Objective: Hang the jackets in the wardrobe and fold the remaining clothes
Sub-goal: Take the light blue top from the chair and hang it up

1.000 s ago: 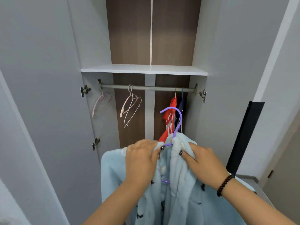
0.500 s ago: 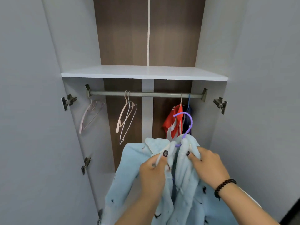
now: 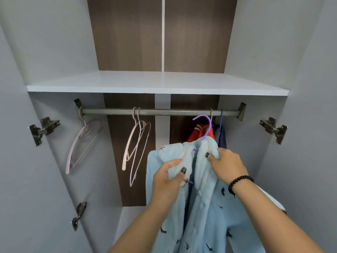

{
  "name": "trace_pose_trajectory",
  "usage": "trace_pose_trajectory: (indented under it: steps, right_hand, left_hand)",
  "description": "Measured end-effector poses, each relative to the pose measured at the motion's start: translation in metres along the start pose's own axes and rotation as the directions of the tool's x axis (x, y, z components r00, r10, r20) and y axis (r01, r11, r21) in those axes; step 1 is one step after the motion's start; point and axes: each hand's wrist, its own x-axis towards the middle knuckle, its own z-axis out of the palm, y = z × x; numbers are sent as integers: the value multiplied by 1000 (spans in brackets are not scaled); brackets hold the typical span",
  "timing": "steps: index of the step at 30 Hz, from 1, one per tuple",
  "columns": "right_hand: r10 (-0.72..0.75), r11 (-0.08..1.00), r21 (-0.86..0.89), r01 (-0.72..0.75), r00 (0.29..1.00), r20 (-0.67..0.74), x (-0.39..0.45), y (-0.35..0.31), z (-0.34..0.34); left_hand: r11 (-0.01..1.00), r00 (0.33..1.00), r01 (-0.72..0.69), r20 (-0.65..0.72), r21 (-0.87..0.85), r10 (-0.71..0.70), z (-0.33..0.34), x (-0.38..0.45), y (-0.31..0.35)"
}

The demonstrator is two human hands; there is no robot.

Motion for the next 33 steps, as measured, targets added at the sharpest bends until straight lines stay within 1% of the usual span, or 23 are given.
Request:
trace_pose_trajectory:
  steps: [2, 4, 6, 8, 11, 16, 20, 22, 24, 27, 31, 33]
  right_hand:
    - [6, 999, 51, -7, 999, 35, 31, 4, 3]
    - [18, 996, 89, -23, 998, 64, 60, 10, 8]
    - [25, 996, 78, -32, 996, 91, 87, 14, 13]
    - [6, 998, 65, -14, 994, 111, 111, 16, 18]
    - [-21, 996, 83, 11, 993, 118, 147, 17, 25]
    - [-60, 993, 110, 46, 991, 122, 185, 18, 37]
    - [-48, 991, 132, 28, 987, 152, 199, 20, 50]
    - [-49, 991, 129, 27, 984, 172, 202, 21, 55]
    - [-52, 990, 135, 28, 982, 184, 202, 23, 61]
    - [-68, 991, 129, 45, 981, 182, 196, 25, 65]
    - [-104, 994, 50, 99, 989, 106, 183, 27, 69]
    - [-155, 987, 53, 153, 987, 42, 171, 29, 73]
  left_hand:
    - [997, 1000, -4, -26, -80, 2, 1, 25, -7]
    - [989, 996, 63, -51, -131, -70, 3, 47, -15]
    - [981, 982, 165, -73, -103, -172, 8, 68, -22]
    - [975, 968, 220, -114, -35, -223, 14, 89, -27]
    - [970, 954, 240, -179, -30, -241, 25, 114, -33]
    - [970, 939, 244, -246, -22, -242, 38, 139, -42]
    - [961, 933, 269, -229, -69, -278, 40, 144, -45]
    - [956, 934, 286, -205, -59, -292, 39, 143, -46]
    - [948, 925, 314, -210, -46, -317, 37, 143, -49]
    - [940, 911, 332, -229, -86, -342, 34, 141, -55]
    - [943, 906, 318, -261, -102, -334, 34, 132, -64]
    - [941, 898, 317, -282, -118, -338, 33, 128, -67]
